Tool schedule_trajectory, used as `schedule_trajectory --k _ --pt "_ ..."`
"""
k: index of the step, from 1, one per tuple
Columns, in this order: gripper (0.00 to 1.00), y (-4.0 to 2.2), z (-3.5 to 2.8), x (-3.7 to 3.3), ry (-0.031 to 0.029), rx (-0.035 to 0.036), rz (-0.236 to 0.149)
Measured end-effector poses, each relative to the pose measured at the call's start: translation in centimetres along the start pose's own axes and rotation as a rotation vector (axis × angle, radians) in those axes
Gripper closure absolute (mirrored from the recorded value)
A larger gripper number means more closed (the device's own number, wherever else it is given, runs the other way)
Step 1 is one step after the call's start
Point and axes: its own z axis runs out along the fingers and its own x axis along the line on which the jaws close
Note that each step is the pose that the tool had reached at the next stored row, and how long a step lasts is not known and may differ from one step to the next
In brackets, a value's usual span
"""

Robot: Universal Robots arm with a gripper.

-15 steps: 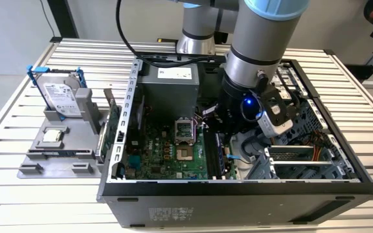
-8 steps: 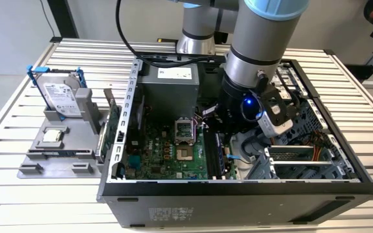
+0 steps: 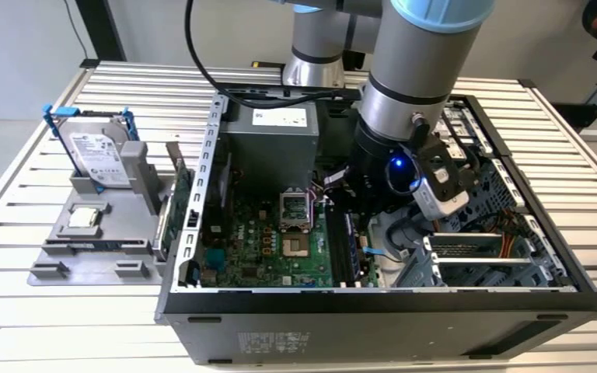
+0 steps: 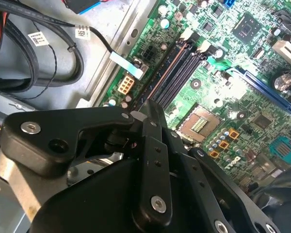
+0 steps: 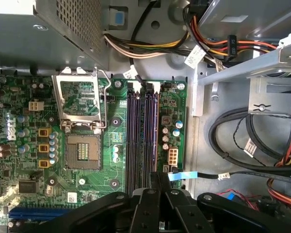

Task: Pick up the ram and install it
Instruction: 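Press down the ram until it locks into place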

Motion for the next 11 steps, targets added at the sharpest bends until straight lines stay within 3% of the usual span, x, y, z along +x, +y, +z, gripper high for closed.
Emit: schedule_trajectory --k 6,7,11 --pt "1.00 -0.01 -0.01 0.02 -0.0001 -0.0027 -0.003" --pt "1.00 -0.04 -0.01 0.02 -0.0003 -0.0152 -0.003" --pt "1.00 -0.12 0.00 0.01 -0.0014 -0.0885 -0.003"
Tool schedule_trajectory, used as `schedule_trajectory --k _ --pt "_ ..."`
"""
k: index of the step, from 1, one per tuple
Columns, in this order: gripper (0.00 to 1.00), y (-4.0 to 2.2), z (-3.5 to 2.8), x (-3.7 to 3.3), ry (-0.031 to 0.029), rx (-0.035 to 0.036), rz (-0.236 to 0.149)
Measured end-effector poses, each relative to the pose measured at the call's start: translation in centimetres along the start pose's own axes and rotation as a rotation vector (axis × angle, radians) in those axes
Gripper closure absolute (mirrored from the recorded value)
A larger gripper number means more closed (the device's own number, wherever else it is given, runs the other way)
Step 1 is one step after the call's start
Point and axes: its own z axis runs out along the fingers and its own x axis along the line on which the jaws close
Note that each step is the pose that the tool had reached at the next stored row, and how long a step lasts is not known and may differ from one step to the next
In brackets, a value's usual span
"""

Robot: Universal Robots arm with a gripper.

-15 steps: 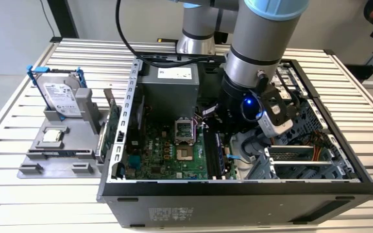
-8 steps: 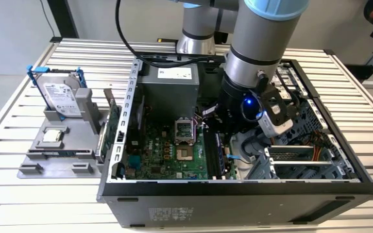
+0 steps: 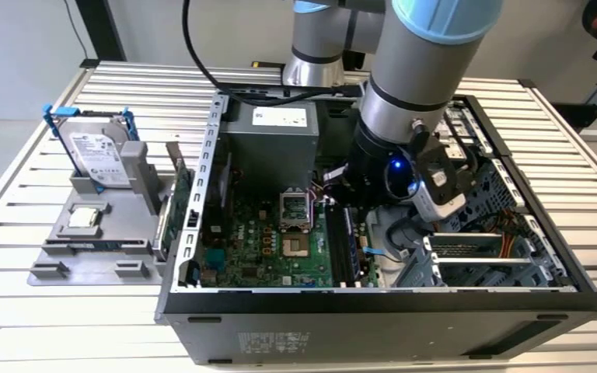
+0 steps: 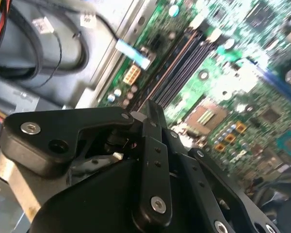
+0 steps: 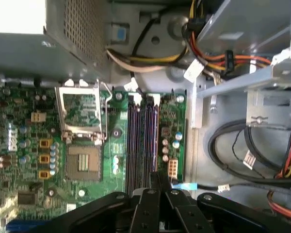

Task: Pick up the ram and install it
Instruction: 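Press down the ram until it locks into place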

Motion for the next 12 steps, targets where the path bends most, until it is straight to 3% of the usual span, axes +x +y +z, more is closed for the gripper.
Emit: schedule_trajectory --k 3,4,8,12 --pt "1.00 -0.08 -0.01 0.00 -0.0008 -0.0538 0.000" --pt "1.00 -0.09 -0.01 0.00 -0.0009 -0.0660 0.000" --pt "1.00 -0.09 0.00 0.00 -0.0007 -0.0672 -0.004" --pt "1.00 -0.10 -0.01 0.00 0.0055 -0.0677 -0.075"
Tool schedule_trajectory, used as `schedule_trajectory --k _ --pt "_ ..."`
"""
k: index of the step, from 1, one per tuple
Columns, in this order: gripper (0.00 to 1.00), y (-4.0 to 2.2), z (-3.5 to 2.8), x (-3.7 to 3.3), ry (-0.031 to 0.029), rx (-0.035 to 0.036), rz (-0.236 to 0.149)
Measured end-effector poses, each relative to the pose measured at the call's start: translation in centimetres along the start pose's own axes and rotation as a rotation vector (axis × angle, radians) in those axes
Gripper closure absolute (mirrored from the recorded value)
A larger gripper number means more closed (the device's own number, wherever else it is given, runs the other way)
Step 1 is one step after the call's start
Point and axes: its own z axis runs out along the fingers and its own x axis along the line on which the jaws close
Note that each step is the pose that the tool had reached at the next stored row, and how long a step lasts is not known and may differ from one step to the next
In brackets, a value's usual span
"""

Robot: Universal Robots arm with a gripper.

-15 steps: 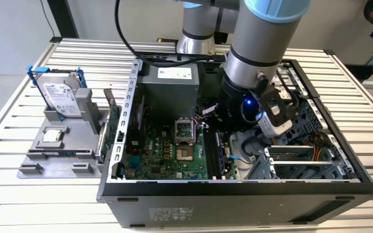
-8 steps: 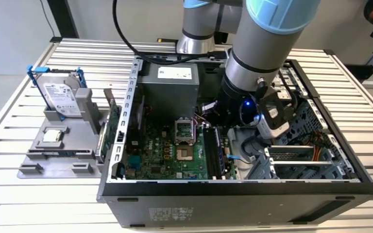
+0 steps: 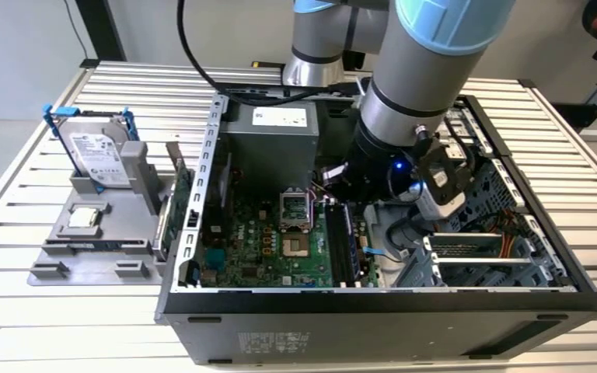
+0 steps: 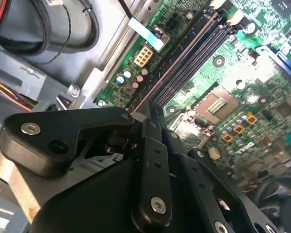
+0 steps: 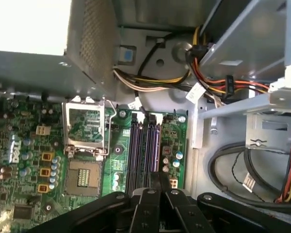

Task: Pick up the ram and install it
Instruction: 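Press down the ram until it locks into place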

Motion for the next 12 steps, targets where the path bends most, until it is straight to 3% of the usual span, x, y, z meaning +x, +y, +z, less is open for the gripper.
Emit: schedule_trajectory --k 12 --pt "1.00 0.00 0.01 -0.01 0.0239 -0.0025 -0.197"
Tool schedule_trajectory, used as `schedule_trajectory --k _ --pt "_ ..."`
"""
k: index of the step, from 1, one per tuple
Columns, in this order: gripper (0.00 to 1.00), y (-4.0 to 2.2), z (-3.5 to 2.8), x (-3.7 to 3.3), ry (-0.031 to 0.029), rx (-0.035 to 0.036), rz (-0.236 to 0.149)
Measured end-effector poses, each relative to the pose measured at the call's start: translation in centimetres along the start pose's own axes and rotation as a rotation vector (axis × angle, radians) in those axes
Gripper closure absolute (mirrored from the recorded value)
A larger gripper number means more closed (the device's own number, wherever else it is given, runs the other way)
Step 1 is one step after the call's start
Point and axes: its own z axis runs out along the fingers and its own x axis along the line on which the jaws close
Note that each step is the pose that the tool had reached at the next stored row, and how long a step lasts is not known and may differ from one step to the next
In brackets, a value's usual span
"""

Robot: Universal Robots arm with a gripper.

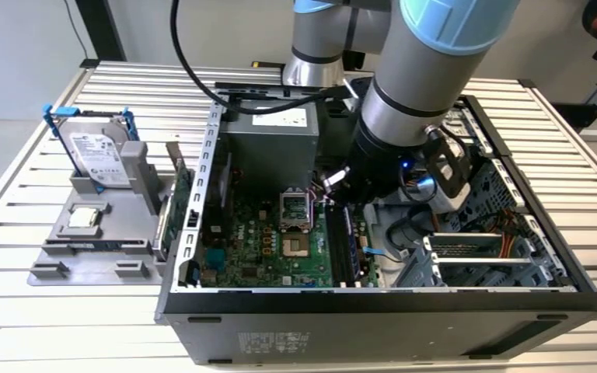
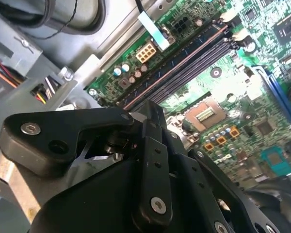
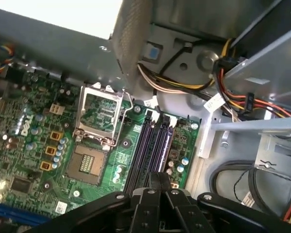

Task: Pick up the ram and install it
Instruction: 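Press down the ram until it locks into place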

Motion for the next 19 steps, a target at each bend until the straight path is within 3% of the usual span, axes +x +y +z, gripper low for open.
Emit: schedule_trajectory --k 6,9,11,19 --pt "1.00 -0.03 0.00 -0.12 0.0087 -0.0016 -0.073" --pt "1.00 -0.03 0.01 -0.12 0.0065 -0.0017 -0.114" --pt "1.00 -0.03 0.00 -0.12 -0.0018 0.0019 -0.141" --pt "1.00 -0.03 -0.01 -0.12 -0.0442 0.0201 -0.244"
